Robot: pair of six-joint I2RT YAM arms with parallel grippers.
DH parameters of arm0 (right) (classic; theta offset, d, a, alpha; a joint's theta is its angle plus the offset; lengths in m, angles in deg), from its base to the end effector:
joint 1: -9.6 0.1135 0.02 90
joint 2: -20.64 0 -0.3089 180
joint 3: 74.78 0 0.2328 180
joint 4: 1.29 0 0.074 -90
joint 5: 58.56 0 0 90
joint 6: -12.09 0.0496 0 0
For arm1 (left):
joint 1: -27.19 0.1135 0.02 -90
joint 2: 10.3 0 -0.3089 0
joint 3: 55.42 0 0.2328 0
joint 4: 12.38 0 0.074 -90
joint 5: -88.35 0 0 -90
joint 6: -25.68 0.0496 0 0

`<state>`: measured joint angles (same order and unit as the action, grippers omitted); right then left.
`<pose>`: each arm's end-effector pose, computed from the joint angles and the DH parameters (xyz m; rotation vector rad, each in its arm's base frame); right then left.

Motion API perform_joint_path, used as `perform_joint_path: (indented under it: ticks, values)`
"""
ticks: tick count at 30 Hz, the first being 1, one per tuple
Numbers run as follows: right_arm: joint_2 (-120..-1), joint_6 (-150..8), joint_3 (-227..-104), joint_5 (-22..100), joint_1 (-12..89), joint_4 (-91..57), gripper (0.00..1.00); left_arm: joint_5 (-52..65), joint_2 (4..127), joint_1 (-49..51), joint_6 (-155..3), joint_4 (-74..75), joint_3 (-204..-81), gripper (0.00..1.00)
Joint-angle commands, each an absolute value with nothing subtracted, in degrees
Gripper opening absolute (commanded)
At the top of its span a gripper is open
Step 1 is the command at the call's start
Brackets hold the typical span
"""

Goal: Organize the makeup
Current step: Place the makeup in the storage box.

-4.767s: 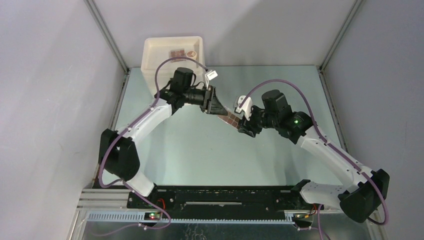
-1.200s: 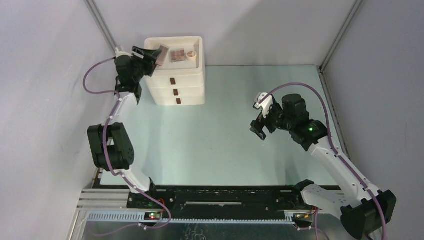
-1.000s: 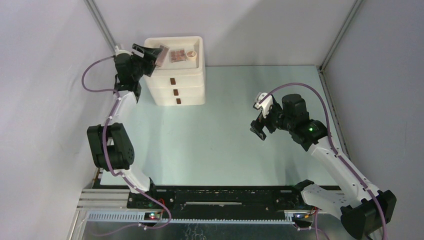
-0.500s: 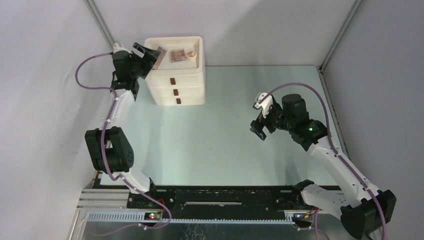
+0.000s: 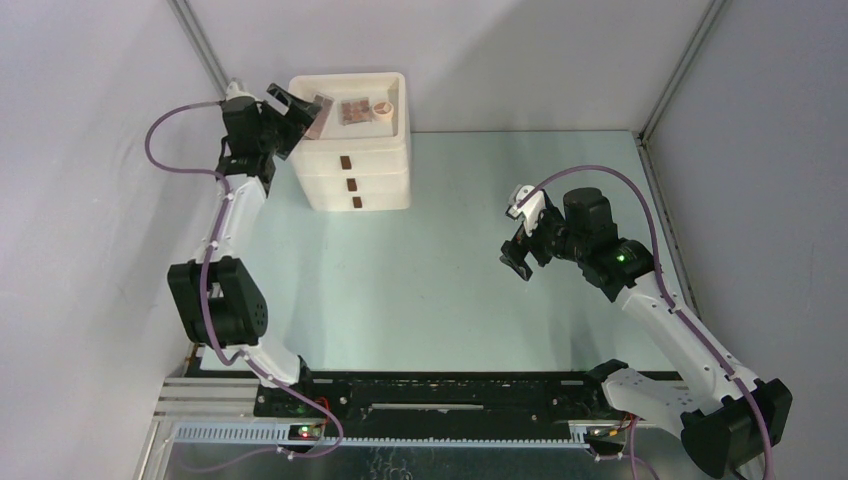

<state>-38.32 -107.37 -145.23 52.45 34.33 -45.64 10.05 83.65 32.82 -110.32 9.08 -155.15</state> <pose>0.1651 0.0956 0.3593 -1.1507 1.7814 0.3435 0.3900 0.0283 0.4120 -0.6901 1.7633 -0.6753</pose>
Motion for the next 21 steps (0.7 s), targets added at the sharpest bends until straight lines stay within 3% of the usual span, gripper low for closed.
perform_joint_path:
  ticks: [1,12,21]
  values:
    - [-38.38,-107.54,-145.30,52.62,34.12,-45.06,0.99,9.61,79.51,32.56,-107.66,11.71,-156.63,0.96]
    - [-37.44,-107.21,-145.35,52.76,34.12,-44.59,0.99,9.09,72.40,32.80,-104.30,12.96,-151.79,0.99]
    - [-36.49,-104.85,-148.02,43.22,34.03,-42.55,1.00,11.45,62.57,32.66,-91.58,7.22,-140.67,1.00]
